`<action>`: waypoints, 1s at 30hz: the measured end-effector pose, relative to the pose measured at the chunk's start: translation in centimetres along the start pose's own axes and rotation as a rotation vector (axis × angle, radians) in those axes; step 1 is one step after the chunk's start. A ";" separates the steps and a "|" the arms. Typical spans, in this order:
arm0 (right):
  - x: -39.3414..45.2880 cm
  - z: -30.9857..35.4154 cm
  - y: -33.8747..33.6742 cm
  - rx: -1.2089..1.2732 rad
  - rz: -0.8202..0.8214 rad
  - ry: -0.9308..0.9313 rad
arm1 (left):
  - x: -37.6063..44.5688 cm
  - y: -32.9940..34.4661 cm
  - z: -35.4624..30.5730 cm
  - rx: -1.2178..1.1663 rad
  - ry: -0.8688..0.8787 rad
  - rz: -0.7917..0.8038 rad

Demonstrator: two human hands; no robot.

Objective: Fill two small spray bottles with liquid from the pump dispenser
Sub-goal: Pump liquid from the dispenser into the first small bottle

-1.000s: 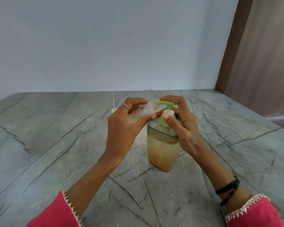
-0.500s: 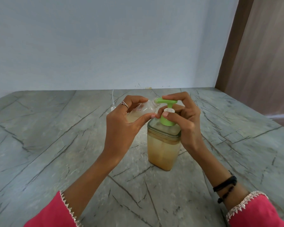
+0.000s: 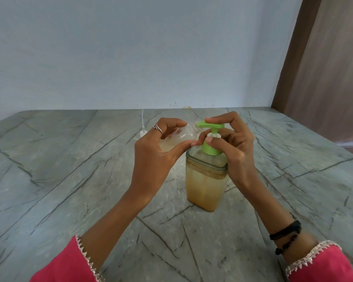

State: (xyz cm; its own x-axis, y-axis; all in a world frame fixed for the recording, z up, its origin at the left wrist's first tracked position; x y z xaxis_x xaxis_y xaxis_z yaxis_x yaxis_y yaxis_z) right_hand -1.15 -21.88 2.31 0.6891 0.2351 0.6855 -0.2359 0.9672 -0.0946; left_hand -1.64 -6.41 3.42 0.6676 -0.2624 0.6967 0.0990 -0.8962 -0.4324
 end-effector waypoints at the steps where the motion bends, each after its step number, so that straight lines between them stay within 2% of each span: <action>1: -0.1 0.0 0.0 0.001 0.016 -0.002 | 0.0 0.0 0.0 -0.007 -0.003 -0.002; 7: -0.3 -0.3 -0.2 -0.055 0.090 -0.037 | -0.1 0.0 -0.3 -0.029 -0.015 -0.006; 14: 0.4 0.3 0.1 -0.031 -0.041 -0.051 | -0.1 -0.1 -0.5 -0.023 -0.015 -0.005; 22: 0.8 0.5 0.0 0.022 -0.085 -0.056 | -0.2 0.2 0.1 -0.011 -0.015 0.024; 30: 0.1 -0.1 0.0 0.003 0.020 -0.095 | -0.2 0.0 -0.2 -0.029 -0.024 0.003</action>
State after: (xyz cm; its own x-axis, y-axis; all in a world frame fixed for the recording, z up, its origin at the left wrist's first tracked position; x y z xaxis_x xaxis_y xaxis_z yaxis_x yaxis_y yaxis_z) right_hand -1.04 -21.85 2.35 0.6159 0.2442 0.7491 -0.2510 0.9620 -0.1072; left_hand -1.87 -6.41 3.38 0.6853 -0.2573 0.6813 0.0756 -0.9054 -0.4179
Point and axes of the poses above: each hand's wrist, its own x-axis towards the middle knuckle, its own y-axis out of the palm, z = x × y, the point moved 3 cm from there along x, towards the middle knuckle, and after that the axes turned 15 degrees about z, right-handed, at the moved point
